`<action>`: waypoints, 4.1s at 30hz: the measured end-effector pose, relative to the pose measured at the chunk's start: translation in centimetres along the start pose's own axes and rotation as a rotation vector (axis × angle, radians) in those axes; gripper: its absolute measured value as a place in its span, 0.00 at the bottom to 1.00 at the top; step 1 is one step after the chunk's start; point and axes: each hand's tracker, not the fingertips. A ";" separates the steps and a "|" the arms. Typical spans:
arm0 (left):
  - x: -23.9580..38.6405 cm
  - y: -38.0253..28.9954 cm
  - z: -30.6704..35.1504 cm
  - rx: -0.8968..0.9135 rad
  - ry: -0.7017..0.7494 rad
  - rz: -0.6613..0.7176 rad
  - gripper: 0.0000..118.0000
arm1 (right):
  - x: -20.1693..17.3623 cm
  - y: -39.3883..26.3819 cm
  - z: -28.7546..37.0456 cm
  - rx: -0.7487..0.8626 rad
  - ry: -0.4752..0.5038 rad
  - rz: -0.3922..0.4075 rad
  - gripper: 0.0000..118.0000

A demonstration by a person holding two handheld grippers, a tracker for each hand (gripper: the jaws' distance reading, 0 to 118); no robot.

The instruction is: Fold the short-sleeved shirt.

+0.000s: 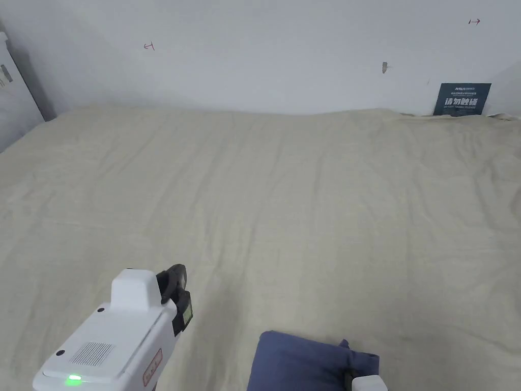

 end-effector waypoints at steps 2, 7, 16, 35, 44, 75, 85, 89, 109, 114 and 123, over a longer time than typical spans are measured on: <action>0.2 -0.9 -0.6 -0.052 -0.030 0.032 0.00 | 0.2 0.0 0.0 -0.001 0.005 0.008 0.00; 1.5 -2.8 -2.8 -0.242 -0.134 0.124 0.26 | 1.1 -0.7 -0.5 -0.003 0.017 -0.041 0.00; 3.5 -7.7 -8.4 -0.616 -0.262 0.197 0.88 | 1.7 -1.0 -0.7 -0.005 0.029 -0.056 0.00; 5.2 -10.0 -11.9 -0.805 -0.350 0.155 0.19 | 3.3 0.3 -0.4 -0.078 0.102 -0.182 0.00; 4.8 -4.5 -9.8 -0.678 -0.420 0.068 0.16 | 6.4 6.9 5.3 0.130 0.067 -0.193 0.00; -28.2 1.1 -18.1 -0.741 0.277 0.086 0.16 | 9.0 17.2 7.8 0.332 -0.050 -0.020 0.00; -26.6 -0.4 -17.8 -0.776 0.425 0.116 0.67 | 8.7 17.3 7.0 0.300 -0.029 -0.015 0.00; -24.3 1.6 -14.6 -0.655 0.410 0.127 0.99 | 8.9 17.6 8.1 0.305 -0.034 -0.013 0.00; -7.9 15.0 2.4 0.170 0.123 0.055 1.00 | 11.0 21.7 16.6 0.442 -0.129 -0.006 0.00; -2.7 14.6 4.1 0.312 0.135 -0.022 0.98 | 10.8 22.0 17.8 0.469 -0.150 -0.023 0.00; 3.0 10.4 3.5 0.401 0.154 -0.047 0.34 | 9.8 22.0 19.0 0.493 -0.196 -0.028 0.00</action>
